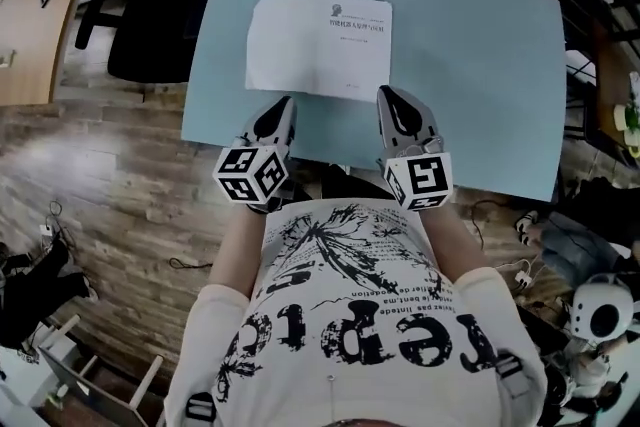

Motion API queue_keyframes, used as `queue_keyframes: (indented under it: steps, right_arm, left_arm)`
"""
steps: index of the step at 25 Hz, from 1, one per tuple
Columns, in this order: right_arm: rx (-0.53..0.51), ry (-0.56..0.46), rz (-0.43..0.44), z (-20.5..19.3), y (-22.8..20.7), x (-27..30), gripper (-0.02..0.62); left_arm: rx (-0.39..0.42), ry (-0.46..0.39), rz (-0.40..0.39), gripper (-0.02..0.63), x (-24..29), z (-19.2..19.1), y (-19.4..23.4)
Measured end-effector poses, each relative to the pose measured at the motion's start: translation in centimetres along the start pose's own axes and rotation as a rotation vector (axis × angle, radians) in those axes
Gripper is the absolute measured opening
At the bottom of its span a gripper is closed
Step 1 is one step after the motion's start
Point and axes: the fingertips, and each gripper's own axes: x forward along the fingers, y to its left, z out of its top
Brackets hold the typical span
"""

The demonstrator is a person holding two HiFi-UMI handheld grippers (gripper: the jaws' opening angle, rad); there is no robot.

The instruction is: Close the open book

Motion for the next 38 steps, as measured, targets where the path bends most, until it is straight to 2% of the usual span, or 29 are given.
queue_keyframes:
  steps: [4, 6, 11, 17, 21, 24, 27, 31, 34, 36, 38]
  right_arm:
    - [-0.013, 0.033, 0.050, -1.3, 0.5, 0.6, 0.011]
    - [-0.026, 0.049, 0.072, -1.7, 0.7, 0.8, 0.011]
    - [-0.046, 0.069, 0.102, -2.4, 1.0, 1.4, 0.011]
    - [-0.053, 0.083, 0.104, -2.8, 1.2, 1.7, 0.011]
    - [-0.009, 0.081, 0.091, -2.3, 0.7, 1.5, 0.011]
    - [0.000, 0.068, 0.080, -1.7, 0.3, 1.4, 0.011]
    - [-0.012, 0.069, 0.069, -1.6, -0.3, 1.3, 0.011]
    - [-0.009, 0.077, 0.056, -1.9, -0.9, 1.4, 0.011]
    - [-0.009, 0.078, 0.053, -2.0, -1.3, 1.1, 0.011]
    - [-0.007, 0.076, 0.053, -2.0, -1.5, 1.0, 0.011]
    - [-0.004, 0.070, 0.052, -1.9, -1.7, 1.0, 0.011]
  left_arm:
    - [-0.285, -0.013, 0.008, 0.032, 1.1, -3.3, 2.3]
    - [-0.395, -0.028, 0.030, 0.126, 1.6, -4.4, 3.7]
    - [-0.531, -0.057, 0.082, 0.163, 2.9, -6.0, 6.9]
    - [-0.783, -0.144, 0.015, 0.183, 4.1, -6.2, 8.3]
    - [-0.975, -0.248, -0.026, 0.183, 4.7, -6.3, 9.8]
    - [-1.067, -0.327, -0.038, 0.183, 4.6, -5.8, 11.1]
    - [-1.113, -0.358, -0.017, 0.161, 4.8, -5.7, 11.9]
    - [-1.113, -0.359, 0.004, 0.066, 5.2, -5.6, 12.3]
    - [-1.100, -0.371, -0.005, 0.044, 5.0, -5.4, 12.0]
    - [-1.041, -0.370, 0.002, 0.035, 4.6, -4.9, 11.6]
    - [-0.923, -0.353, 0.014, 0.031, 4.3, -4.3, 10.9]
